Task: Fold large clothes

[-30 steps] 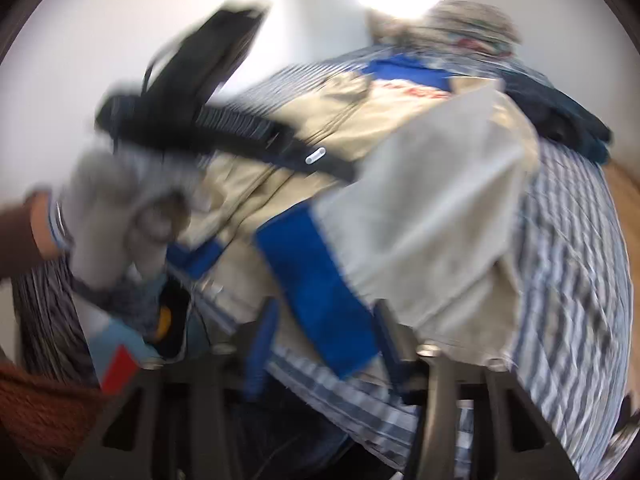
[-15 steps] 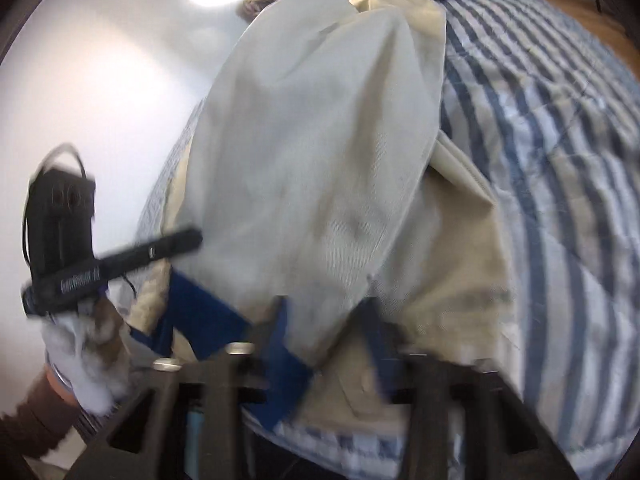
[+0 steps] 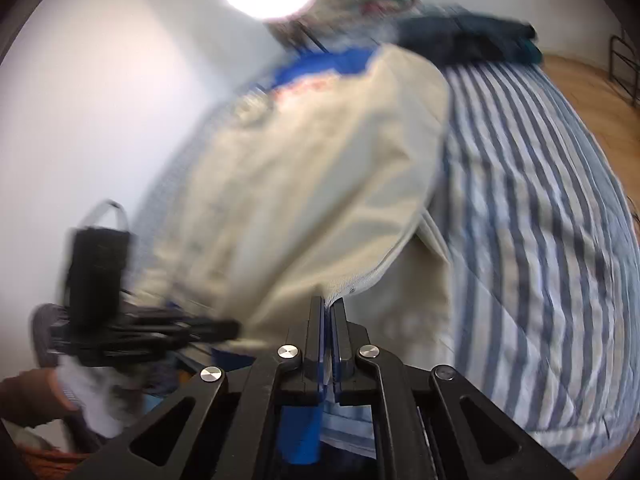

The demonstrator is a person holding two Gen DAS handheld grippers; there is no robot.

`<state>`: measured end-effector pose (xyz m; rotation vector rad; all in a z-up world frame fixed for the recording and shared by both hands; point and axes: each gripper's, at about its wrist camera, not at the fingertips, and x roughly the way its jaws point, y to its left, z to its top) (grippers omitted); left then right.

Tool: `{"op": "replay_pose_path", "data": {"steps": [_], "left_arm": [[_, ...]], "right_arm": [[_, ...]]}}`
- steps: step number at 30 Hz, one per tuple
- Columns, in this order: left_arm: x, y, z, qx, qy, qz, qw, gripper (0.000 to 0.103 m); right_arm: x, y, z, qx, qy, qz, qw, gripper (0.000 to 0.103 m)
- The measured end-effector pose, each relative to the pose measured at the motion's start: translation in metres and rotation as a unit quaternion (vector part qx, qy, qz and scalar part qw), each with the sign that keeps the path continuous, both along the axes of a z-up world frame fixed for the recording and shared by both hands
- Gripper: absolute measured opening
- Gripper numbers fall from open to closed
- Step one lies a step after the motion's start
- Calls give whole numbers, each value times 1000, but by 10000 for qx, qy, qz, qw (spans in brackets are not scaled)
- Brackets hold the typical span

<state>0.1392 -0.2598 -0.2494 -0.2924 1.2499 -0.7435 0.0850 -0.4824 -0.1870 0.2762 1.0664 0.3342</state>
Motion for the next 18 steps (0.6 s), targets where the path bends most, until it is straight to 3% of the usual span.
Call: {"op": "replay_pose_path", "data": {"steps": [3, 4, 5, 7, 15, 17, 18], "left_arm": [[-1, 1, 4, 121, -94, -27, 9999, 2], [-1, 2, 5, 151, -84, -38, 9998, 3], [-2, 4, 7, 144, -73, -15, 9999, 4], [-3, 7, 13, 214, -128, -24, 9997, 13], [-8, 11, 58, 484, -793, -179, 9955, 16], [-5, -3, 69, 589, -1035, -298, 9924, 24], [-3, -11, 72, 611, -1092, -344, 9916, 35]], "right_arm": [[5, -11, 2, 498, 36, 61, 9987, 2], [5, -17, 2, 636, 30, 60, 9980, 8], [7, -23, 2, 727, 47, 33, 9973, 25], [14, -33, 3, 847, -9, -82, 9964, 49], [51, -70, -6, 992, 252, -687, 9924, 50], [60, -84, 3, 999, 161, -820, 9915, 50], [63, -90, 7, 976, 118, -860, 9914, 50]]}}
